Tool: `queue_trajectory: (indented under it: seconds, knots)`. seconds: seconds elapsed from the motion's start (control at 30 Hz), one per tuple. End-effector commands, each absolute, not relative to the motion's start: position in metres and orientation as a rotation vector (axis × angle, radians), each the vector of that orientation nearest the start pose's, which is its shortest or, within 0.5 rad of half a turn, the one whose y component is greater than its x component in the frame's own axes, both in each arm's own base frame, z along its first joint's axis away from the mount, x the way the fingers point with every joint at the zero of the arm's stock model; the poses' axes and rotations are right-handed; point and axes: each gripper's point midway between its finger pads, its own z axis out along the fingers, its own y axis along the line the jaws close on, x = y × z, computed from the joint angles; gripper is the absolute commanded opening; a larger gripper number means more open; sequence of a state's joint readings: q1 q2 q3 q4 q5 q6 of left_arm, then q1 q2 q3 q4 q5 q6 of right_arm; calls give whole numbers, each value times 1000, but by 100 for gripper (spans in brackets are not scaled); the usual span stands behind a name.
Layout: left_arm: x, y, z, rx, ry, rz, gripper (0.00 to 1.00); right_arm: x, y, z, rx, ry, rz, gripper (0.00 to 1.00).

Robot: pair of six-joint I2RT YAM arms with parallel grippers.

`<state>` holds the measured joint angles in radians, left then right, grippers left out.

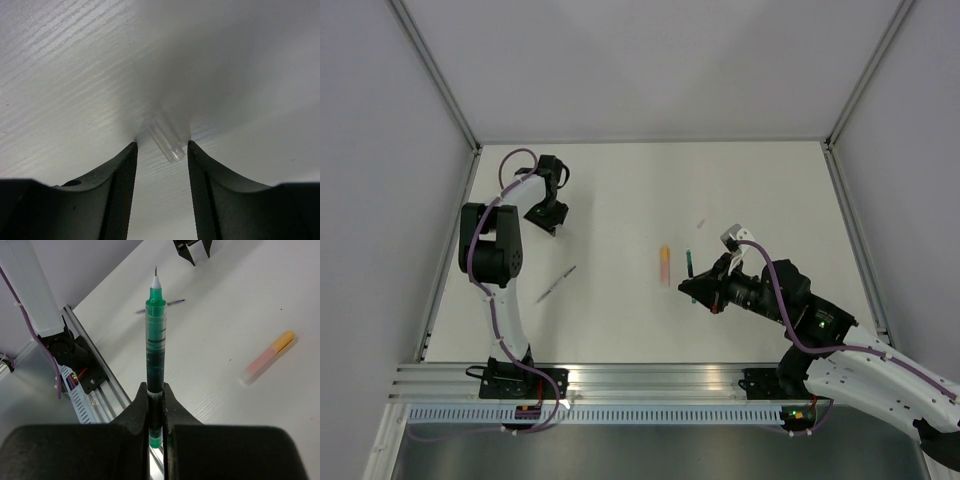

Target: Insert the pens into the pen caps

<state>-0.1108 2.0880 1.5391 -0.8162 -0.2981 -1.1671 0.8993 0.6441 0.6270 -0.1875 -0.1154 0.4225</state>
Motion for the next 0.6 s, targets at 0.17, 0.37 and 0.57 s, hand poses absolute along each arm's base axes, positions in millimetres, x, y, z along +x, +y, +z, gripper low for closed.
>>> queue_trajectory:
  seconds: [0.17,0.37,0.57]
  knots:
    - [412,-12,1,-1514,2394,289,54,152,250,248,-519,1789,1048,0]
    - [418,-16,-8,-1495,2425,237,45,152,250,249,-518,1786,1049,0]
    - [425,-20,-12,-1415,2465,193,23,151,249,250,-517,1781,1051,0]
